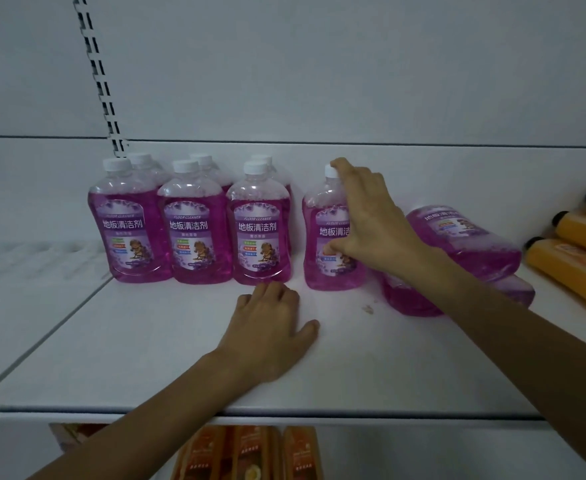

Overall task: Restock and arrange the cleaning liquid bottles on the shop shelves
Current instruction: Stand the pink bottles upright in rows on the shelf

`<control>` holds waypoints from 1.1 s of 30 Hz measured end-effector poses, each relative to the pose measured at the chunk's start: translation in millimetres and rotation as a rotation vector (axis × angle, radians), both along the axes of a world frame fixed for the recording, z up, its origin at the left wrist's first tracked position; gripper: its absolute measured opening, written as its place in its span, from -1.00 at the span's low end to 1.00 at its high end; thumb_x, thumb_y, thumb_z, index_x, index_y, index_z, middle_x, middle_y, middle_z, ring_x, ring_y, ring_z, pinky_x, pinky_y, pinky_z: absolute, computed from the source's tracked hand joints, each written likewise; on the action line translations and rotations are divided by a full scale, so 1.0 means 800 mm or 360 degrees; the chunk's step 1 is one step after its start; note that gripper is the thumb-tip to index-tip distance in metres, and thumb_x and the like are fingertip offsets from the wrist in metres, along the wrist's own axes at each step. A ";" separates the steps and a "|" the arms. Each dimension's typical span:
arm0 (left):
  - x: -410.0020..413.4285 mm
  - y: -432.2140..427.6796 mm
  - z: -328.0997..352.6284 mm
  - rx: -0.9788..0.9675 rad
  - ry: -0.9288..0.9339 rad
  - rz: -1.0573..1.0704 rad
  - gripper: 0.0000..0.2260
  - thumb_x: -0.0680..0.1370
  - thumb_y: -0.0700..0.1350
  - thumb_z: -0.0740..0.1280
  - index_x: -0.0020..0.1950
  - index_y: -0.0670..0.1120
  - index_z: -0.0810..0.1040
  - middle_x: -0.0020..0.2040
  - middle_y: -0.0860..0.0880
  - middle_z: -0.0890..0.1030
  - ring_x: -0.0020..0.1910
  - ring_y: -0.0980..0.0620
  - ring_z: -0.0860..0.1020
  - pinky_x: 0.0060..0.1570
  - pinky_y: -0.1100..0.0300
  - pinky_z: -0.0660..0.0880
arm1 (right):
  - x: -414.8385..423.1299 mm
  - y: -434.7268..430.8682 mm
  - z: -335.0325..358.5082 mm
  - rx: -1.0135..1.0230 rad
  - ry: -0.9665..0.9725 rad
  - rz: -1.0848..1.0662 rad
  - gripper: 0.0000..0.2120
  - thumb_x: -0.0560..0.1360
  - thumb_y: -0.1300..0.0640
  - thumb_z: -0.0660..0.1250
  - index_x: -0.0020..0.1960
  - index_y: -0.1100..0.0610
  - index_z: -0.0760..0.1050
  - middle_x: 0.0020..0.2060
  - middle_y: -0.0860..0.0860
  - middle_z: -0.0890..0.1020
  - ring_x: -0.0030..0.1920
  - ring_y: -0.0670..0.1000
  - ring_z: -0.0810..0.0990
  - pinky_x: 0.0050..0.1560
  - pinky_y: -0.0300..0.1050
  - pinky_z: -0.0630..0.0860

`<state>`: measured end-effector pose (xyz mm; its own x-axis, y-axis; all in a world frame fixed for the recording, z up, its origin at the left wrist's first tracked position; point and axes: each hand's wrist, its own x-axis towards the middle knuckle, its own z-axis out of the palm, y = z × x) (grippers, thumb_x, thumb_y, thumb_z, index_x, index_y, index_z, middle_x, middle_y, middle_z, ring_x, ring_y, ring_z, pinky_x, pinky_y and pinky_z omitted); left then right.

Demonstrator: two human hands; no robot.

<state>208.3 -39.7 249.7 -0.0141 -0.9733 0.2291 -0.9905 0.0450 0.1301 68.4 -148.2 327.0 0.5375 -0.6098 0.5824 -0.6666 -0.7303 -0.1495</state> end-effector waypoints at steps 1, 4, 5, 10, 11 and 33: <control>-0.001 -0.001 -0.001 -0.0001 0.0000 -0.0001 -0.57 0.58 0.16 0.09 0.33 -0.09 0.36 0.28 -0.02 0.40 0.25 0.00 0.32 0.27 0.10 0.27 | 0.005 -0.006 -0.001 -0.0013 0.0000 -0.0035 -0.03 0.26 0.13 0.59 0.47 0.06 0.04 0.30 0.06 0.29 0.26 0.06 0.25 -0.11 -0.07 0.42; -0.003 -0.001 -0.003 0.0001 -0.0002 0.0015 -0.58 0.59 0.15 0.08 0.32 -0.09 0.35 0.27 -0.03 0.39 0.24 0.01 0.32 0.28 0.11 0.25 | 0.016 -0.024 -0.003 0.0011 -0.0048 -0.0048 -0.03 0.26 0.17 0.58 0.47 0.09 0.05 0.32 0.10 0.29 0.29 0.09 0.27 0.01 0.03 0.50; -0.003 -0.001 -0.003 0.0002 -0.0001 0.0016 -0.58 0.59 0.14 0.08 0.32 -0.09 0.34 0.28 -0.03 0.39 0.24 0.01 0.32 0.28 0.11 0.24 | 0.020 -0.029 -0.003 0.0019 -0.0070 -0.0040 -0.03 0.27 0.18 0.58 0.48 0.10 0.05 0.32 0.12 0.29 0.30 0.10 0.27 0.06 0.05 0.51; -0.003 -0.002 -0.003 0.0003 -0.0015 0.0017 -0.57 0.59 0.14 0.07 0.33 -0.10 0.34 0.27 -0.04 0.39 0.24 0.00 0.32 0.28 0.10 0.25 | 0.042 -0.047 -0.007 0.0002 -0.0116 -0.0001 -0.03 0.27 0.24 0.57 0.49 0.14 0.04 0.31 0.16 0.28 0.31 0.13 0.27 0.07 0.05 0.51; -0.003 -0.002 -0.004 0.0001 -0.0013 0.0017 -0.58 0.59 0.14 0.07 0.32 -0.10 0.34 0.26 -0.04 0.39 0.24 0.00 0.32 0.28 0.10 0.25 | 0.046 -0.049 -0.008 0.0001 -0.0125 0.0001 -0.03 0.27 0.25 0.57 0.49 0.14 0.04 0.31 0.16 0.28 0.31 0.13 0.27 0.07 0.06 0.52; -0.064 -0.032 0.046 -0.0159 0.0472 0.0075 -0.56 0.55 0.16 0.18 0.27 -0.11 0.47 0.23 -0.07 0.52 0.18 -0.05 0.48 0.12 0.08 0.40 | -0.023 -0.058 0.055 0.0281 0.0106 -0.0084 0.10 0.32 -0.05 0.53 0.55 -0.01 -0.21 0.52 0.21 0.00 0.52 0.18 0.03 0.45 0.16 0.14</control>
<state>157.4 -65.4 286.4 0.1121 -0.9438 0.3108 -0.9113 0.0271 0.4109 50.3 -194.7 371.0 0.5359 -0.7277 0.4280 -0.7159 -0.6604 -0.2264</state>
